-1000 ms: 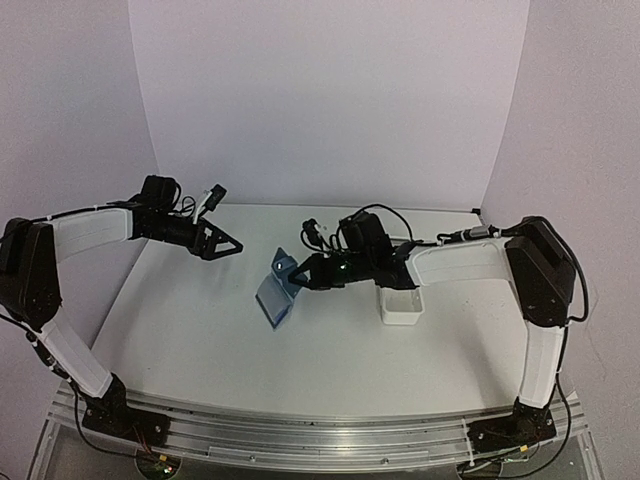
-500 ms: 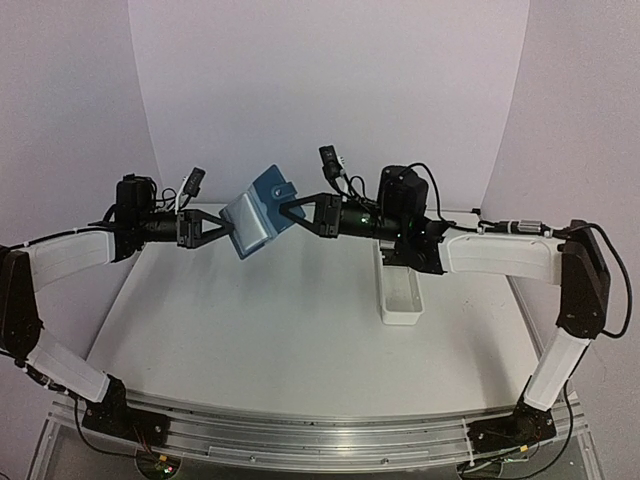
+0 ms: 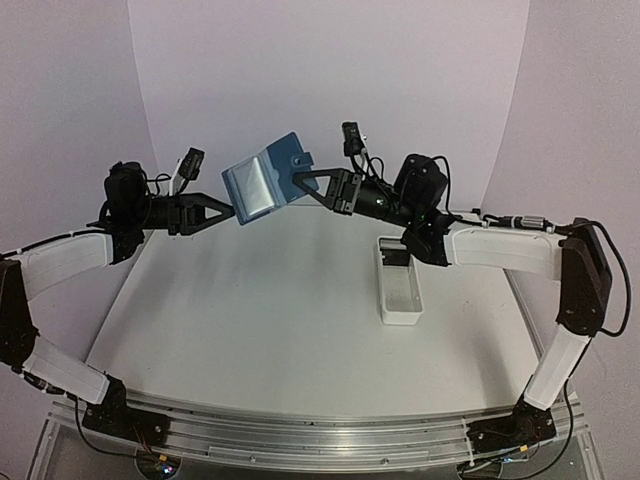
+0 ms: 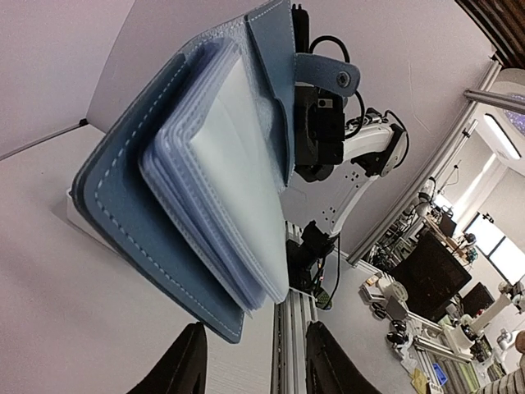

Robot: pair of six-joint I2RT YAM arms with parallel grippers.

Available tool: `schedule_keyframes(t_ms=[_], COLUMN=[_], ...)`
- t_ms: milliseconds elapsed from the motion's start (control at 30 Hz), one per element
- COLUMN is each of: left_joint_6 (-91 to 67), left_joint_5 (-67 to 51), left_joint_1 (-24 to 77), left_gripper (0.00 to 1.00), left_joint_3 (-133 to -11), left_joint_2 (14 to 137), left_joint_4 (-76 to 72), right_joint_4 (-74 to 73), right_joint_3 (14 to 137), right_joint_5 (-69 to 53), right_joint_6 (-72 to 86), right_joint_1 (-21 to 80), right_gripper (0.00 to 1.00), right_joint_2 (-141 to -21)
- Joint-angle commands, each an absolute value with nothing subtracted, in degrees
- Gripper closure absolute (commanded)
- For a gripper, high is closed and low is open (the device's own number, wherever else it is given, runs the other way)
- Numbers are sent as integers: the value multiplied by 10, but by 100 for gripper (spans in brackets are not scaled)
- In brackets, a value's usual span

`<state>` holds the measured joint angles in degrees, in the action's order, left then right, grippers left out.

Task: Put the credit cards into the card holder
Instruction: Turn over the card slot in the card holder.

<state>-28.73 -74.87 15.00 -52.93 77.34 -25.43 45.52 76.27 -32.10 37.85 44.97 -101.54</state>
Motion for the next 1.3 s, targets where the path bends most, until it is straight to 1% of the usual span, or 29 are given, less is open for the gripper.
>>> schedule_keyframes(t_ms=[0,67,233,367,400,533,633,700,767,833,867,900,933,1000,1033,1133,1167,1233,1267], left_joint_6=[-311,-312,-289,-242,-237,-201,-205,-245,-267,-273,-278,-279,-284,-285,-286,-294,-316,-339,-346], left_joint_5=[-762,-755,-710,-691,-697,-722,-727,-738,-742,-742,-743,-743,-745,-746,-748,-757,-764,-773,-772], left_joint_1=[156,161,169,161,158,150,151,152,156,159,161,161,161,163,163,163,163,163,163], left_gripper=[62,61,52,54,53,42,37,32,30,35,41,42,51,57,63,74,78,80,83], left_joint_3=[-551,-564,-587,-607,-603,-576,-583,-585,-584,-586,-586,-586,-586,-587,-588,-587,-582,-575,-574], left_joint_2=[759,764,778,807,809,797,804,806,804,804,805,805,805,807,808,810,808,808,807], left_joint_4=[-305,-306,-265,-181,-183,-195,-196,-244,-275,-275,-276,-276,-279,-280,-280,-294,-319,-351,-360], right_joint_4=[521,524,540,554,554,554,554,554,555,556,558,558,560,561,564,566,566,567,566], right_joint_3=[777,780,780,781,781,781,786,786,787,788,790,790,792,794,795,795,794,789,788], right_joint_5=[-336,-340,-352,-362,-362,-364,-369,-369,-370,-370,-370,-370,-372,-373,-374,-375,-377,-378,-379], right_joint_6=[406,412,428,432,430,422,423,429,431,433,435,435,437,439,441,441,439,438,437], right_joint_1=[446,446,446,446,446,446,446,446,446,446,446,446,446,446,446,446,446,446,446], right_gripper=[100,100,100,100,100,100,100,100,100,100,100,100,100,100,100,100,100,100,100], right_joint_2=[-1011,-1018,-1027,-1022,-1019,-1005,-1004,-1007,-1010,-1014,-1015,-1015,-1017,-1019,-1019,-1019,-1017,-1015,-1015])
